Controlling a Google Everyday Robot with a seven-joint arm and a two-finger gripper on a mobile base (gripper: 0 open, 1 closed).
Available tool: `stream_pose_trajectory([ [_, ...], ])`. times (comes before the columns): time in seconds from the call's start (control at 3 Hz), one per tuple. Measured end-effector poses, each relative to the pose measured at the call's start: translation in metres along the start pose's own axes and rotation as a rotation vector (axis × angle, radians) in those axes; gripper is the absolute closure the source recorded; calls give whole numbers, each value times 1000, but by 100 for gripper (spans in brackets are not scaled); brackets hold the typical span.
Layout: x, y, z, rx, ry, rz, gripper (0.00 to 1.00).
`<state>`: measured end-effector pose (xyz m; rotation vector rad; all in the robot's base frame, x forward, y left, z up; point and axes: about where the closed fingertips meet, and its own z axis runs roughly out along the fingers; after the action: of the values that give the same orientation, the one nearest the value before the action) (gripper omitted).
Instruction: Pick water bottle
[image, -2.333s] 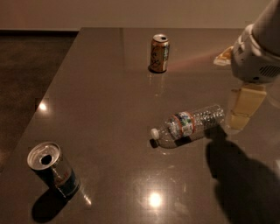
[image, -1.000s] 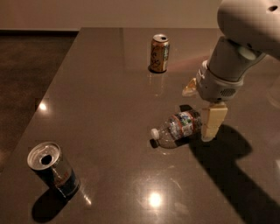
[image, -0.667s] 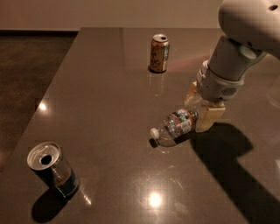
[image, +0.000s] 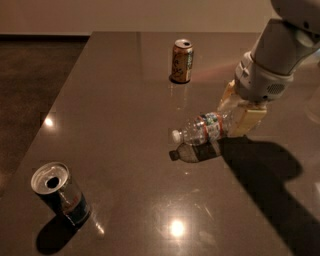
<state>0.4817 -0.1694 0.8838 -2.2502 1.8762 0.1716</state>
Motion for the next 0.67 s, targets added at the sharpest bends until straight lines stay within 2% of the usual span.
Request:
stream_pose_trajectory([
  [0.33, -8, -8, -32, 16, -50, 4, 100],
  [0.67, -19, -23, -65, 46, -104, 3, 100],
])
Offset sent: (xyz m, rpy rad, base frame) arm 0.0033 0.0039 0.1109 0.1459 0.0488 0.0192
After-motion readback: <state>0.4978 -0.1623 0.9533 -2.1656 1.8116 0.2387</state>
